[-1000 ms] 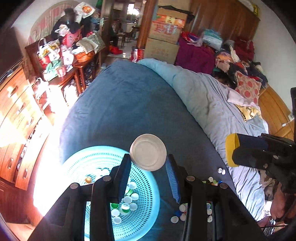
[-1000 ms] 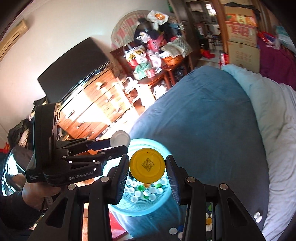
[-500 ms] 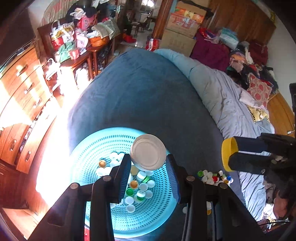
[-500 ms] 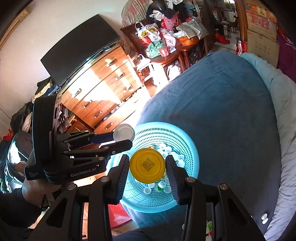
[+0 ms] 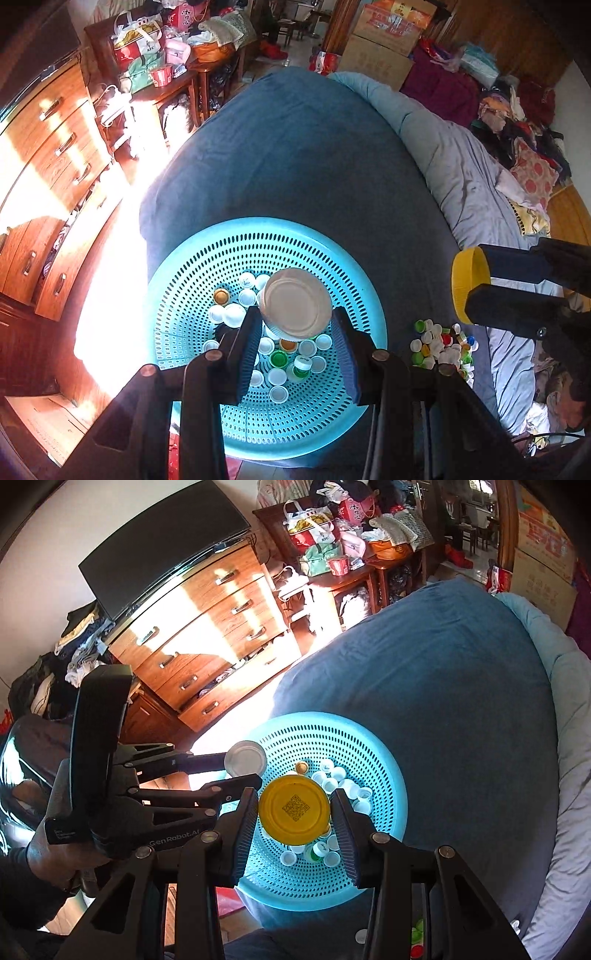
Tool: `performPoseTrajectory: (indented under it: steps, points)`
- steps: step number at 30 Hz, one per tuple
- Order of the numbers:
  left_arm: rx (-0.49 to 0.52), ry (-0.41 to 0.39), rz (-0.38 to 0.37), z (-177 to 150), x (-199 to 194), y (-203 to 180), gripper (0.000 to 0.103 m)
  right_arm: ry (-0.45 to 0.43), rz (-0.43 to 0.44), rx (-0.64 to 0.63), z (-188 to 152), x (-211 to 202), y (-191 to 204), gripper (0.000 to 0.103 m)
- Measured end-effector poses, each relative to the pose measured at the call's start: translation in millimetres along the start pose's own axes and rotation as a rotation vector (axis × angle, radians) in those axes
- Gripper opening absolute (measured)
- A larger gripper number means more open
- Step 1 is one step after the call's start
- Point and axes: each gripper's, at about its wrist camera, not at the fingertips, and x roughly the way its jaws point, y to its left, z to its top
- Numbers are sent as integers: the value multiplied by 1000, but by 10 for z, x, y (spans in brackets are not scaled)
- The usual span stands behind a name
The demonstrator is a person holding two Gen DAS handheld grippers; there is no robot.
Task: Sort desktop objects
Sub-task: 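Carry both caps over the teal basket and open both tools, then grasp a green-printed white cap with the left tool while the right tool grasps a white cap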
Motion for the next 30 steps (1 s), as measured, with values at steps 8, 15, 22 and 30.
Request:
performPoseTrajectory:
  steps: [8, 15, 22, 30]
  points:
    - [-14, -4, 17, 31, 7, 94, 40, -2, 1, -7, 31, -4, 14, 45]
    - [-26, -22, 92, 51, -28, 157, 73, -17, 4, -15, 53, 2, 52, 65]
    - [-38, -18, 98, 28, 6, 163, 73, -27, 1, -1, 44, -20, 30, 68]
    - [-7, -5, 104, -23, 14, -12, 73, -42, 7, 19, -68, -104, -36, 69]
